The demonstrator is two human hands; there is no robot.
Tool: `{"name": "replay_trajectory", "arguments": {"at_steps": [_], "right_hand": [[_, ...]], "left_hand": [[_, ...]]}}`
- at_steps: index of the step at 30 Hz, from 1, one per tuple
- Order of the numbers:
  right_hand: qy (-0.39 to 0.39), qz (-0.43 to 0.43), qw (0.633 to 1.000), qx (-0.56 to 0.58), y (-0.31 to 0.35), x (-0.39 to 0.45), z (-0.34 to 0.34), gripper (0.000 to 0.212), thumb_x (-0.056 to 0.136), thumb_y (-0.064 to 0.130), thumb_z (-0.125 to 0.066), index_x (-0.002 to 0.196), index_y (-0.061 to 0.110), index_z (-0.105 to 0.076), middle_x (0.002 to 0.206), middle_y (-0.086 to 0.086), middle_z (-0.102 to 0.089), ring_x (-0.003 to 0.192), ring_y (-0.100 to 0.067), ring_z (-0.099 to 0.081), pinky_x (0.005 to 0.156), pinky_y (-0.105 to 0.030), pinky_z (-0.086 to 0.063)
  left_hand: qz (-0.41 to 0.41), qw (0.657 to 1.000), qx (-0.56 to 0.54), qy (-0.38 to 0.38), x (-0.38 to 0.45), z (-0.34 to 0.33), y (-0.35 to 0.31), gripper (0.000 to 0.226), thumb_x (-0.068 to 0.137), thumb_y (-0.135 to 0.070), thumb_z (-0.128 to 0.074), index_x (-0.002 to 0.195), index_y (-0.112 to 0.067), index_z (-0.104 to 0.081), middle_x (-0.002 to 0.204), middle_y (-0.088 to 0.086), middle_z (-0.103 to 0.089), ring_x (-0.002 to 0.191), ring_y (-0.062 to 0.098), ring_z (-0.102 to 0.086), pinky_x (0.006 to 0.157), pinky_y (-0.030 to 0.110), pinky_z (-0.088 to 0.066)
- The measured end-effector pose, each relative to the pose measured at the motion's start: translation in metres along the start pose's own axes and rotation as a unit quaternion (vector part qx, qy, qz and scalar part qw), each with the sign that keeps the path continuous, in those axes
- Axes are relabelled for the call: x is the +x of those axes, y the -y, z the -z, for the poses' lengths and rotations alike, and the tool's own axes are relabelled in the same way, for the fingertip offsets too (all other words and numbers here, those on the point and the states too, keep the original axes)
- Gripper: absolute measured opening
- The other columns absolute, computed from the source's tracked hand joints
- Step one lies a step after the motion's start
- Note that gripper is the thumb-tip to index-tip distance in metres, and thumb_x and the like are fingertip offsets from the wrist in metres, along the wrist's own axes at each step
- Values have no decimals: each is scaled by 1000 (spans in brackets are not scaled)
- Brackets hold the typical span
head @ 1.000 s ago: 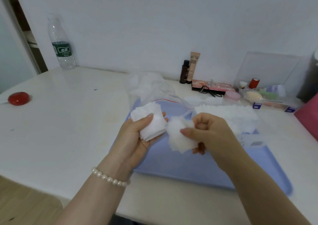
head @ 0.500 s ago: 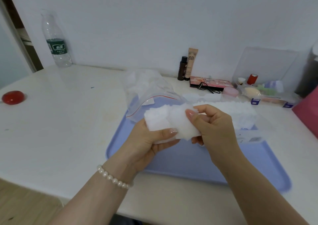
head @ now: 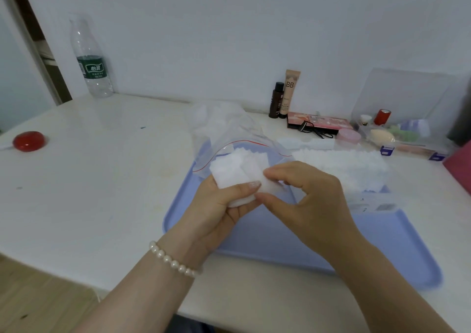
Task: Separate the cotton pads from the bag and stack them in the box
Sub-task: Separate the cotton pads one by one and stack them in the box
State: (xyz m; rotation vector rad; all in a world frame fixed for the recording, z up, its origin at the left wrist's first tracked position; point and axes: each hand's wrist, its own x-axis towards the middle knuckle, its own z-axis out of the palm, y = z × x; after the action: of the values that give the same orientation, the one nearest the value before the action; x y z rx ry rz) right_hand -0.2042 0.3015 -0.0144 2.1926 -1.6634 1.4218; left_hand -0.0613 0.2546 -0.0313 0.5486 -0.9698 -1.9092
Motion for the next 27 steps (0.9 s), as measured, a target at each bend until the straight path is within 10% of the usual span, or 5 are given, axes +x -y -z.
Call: {"name": "replay_trajectory", "arguments": {"at_steps": [17, 27], "right_hand": [[-22, -110, 992, 59, -1, 2, 3, 24, 75, 1, -70, 93, 17, -66, 74, 10, -68, 70, 9, -59, 67, -1, -42], [-18, -334, 875, 351, 3, 12, 14, 18, 80, 0, -63, 95, 11, -61, 75, -17, -67, 64, -21, -66, 61, -30, -57]], "left_hand": [[0, 1000, -5, -6, 4, 0, 4, 48, 70, 8, -60, 117, -1, -56, 107, 16, -70, 97, 28, -68, 72, 30, -57], [-2, 1000, -24, 1, 5, -1, 4, 47, 67, 6, -56, 113, -3, -58, 102, 13, -70, 93, 25, -69, 67, 29, -57]]}}
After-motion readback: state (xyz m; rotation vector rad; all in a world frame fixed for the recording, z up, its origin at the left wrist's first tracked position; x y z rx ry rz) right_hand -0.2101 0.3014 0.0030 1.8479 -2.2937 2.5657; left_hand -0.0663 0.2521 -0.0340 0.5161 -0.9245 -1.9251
